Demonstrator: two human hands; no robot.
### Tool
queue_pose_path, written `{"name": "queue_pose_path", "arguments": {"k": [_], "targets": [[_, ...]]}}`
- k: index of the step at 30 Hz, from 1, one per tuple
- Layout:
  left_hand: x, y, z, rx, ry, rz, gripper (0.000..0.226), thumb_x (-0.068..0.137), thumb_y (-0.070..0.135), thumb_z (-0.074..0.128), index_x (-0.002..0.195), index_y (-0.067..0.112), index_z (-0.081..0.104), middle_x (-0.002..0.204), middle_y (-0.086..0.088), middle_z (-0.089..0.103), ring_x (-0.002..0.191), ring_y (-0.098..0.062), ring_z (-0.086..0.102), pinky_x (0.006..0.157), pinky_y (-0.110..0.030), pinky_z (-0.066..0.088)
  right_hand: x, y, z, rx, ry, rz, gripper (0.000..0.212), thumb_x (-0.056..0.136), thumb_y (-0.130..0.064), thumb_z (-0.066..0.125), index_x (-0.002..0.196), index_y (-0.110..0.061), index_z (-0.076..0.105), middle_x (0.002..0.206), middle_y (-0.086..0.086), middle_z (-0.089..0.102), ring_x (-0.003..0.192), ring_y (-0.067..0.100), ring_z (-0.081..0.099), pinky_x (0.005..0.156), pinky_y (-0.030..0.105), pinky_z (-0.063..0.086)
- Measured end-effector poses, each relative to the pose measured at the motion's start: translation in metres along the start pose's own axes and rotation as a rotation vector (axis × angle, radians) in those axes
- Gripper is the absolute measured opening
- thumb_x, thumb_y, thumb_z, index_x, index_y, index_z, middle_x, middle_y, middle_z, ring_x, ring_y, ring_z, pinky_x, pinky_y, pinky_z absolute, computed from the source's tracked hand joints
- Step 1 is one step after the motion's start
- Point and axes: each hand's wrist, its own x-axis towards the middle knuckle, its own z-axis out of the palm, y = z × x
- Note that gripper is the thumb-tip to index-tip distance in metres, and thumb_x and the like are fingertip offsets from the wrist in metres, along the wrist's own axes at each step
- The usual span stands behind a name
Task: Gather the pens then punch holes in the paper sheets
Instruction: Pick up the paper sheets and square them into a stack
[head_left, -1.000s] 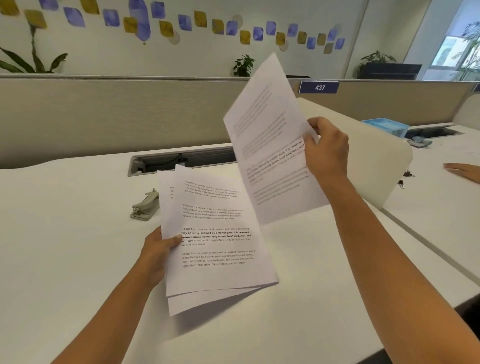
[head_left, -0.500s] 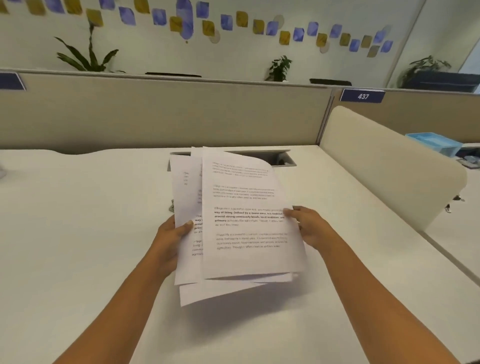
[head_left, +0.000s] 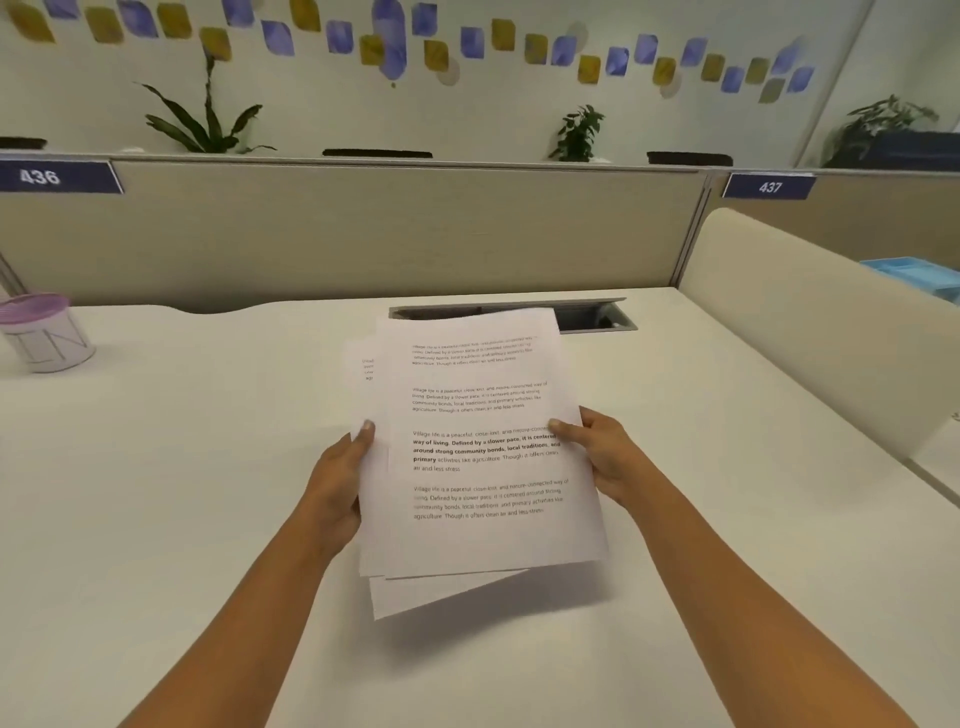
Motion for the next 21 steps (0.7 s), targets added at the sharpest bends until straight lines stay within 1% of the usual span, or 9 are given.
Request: {"name": "queue_pose_path", "arguments": {"k": [4,6,9,11,13,15,18,20,21], "targets": [[-0.008,0.006,-0.013,0.098,-0.019,0.044,0.022,0.084,0.014,0.062,0.106,0.017,0.065,0.101,0.0,0.073,0.09,-0.018,0.07,0.07,-0.031,0.055,-0.003,-0.002,0.017,-0.004,-0.076,-0.081,0.02,0.085,-0.005,0.062,0.105,-0.006,0.065,0.101,0.012,0.071,0.079,0.022,0.072,0.067,0.032,0.06],[-0.011,0.007,-0.019,0.095,-0.006,0.053,0.026,0.082,0.005,0.062,0.107,0.012,0.064,0.101,-0.004,0.072,0.09,-0.02,0.069,0.072,-0.033,0.054,-0.005,-0.003,0.025,-0.005,-0.122,-0.097,0.018,0.086,-0.007,0.061,0.102,-0.009,0.066,0.098,0.009,0.073,0.081,0.021,0.072,0.067,0.032,0.059],[-0.013,0.012,-0.028,0.086,-0.009,0.069,0.025,0.083,0.001,0.06,0.106,0.008,0.064,0.099,-0.007,0.072,0.088,-0.023,0.07,0.074,-0.034,0.054,-0.007,-0.006,0.031,-0.048,-0.177,-0.098,0.023,0.086,-0.011,0.061,0.109,-0.011,0.065,0.103,0.008,0.072,0.088,0.024,0.07,0.074,0.036,0.059],[-0.014,0.016,-0.035,0.09,-0.038,0.084,0.024,0.083,0.003,0.059,0.106,0.008,0.065,0.096,-0.006,0.075,0.085,-0.022,0.071,0.07,-0.032,0.057,-0.007,-0.008,0.033,-0.074,-0.205,-0.08,0.032,0.084,-0.016,0.063,0.116,-0.01,0.062,0.111,0.009,0.07,0.096,0.027,0.068,0.082,0.039,0.057],[-0.015,0.022,-0.041,0.087,-0.109,0.098,0.025,0.08,0.007,0.061,0.104,0.01,0.067,0.099,-0.007,0.074,0.087,-0.022,0.072,0.068,-0.031,0.059,-0.007,-0.009,0.035,-0.079,-0.25,-0.054,0.042,0.079,-0.021,0.065,0.12,-0.011,0.06,0.115,0.009,0.069,0.103,0.028,0.066,0.086,0.041,0.056],[-0.015,0.03,-0.046,0.082,-0.207,0.114,0.029,0.074,0.016,0.068,0.103,0.011,0.07,0.105,-0.01,0.073,0.092,-0.025,0.071,0.069,-0.031,0.059,-0.008,-0.006,0.039,-0.057,-0.285,-0.038,0.047,0.075,-0.023,0.067,0.121,-0.013,0.059,0.116,0.009,0.068,0.105,0.028,0.066,0.084,0.039,0.057],[-0.016,0.042,-0.049,0.141,-0.336,0.106,0.056,0.056,0.035,0.085,0.105,0.013,0.071,0.109,-0.01,0.071,0.097,-0.028,0.069,0.072,-0.032,0.057,-0.008,-0.002,0.045,-0.005,-0.307,-0.046,0.044,0.075,-0.021,0.068,0.118,-0.015,0.06,0.114,0.009,0.07,0.1,0.025,0.068,0.076,0.035,0.059],[-0.015,0.047,-0.05,0.192,-0.349,0.092,0.061,0.05,0.039,0.088,0.104,0.016,0.071,0.108,-0.009,0.072,0.095,-0.028,0.069,0.071,-0.033,0.058,-0.009,-0.002,0.049,0.012,-0.31,-0.066,0.043,0.073,-0.02,0.069,0.116,-0.016,0.062,0.112,0.008,0.071,0.098,0.024,0.069,0.074,0.034,0.059],[-0.014,0.049,-0.05,0.21,-0.338,0.09,0.058,0.052,0.038,0.087,0.104,0.017,0.071,0.107,-0.009,0.072,0.094,-0.028,0.07,0.07,-0.033,0.058,-0.009,-0.003,0.052,0.016,-0.308,-0.081,0.044,0.072,-0.02,0.07,0.115,-0.015,0.062,0.111,0.008,0.071,0.098,0.025,0.069,0.073,0.034,0.059]]}}
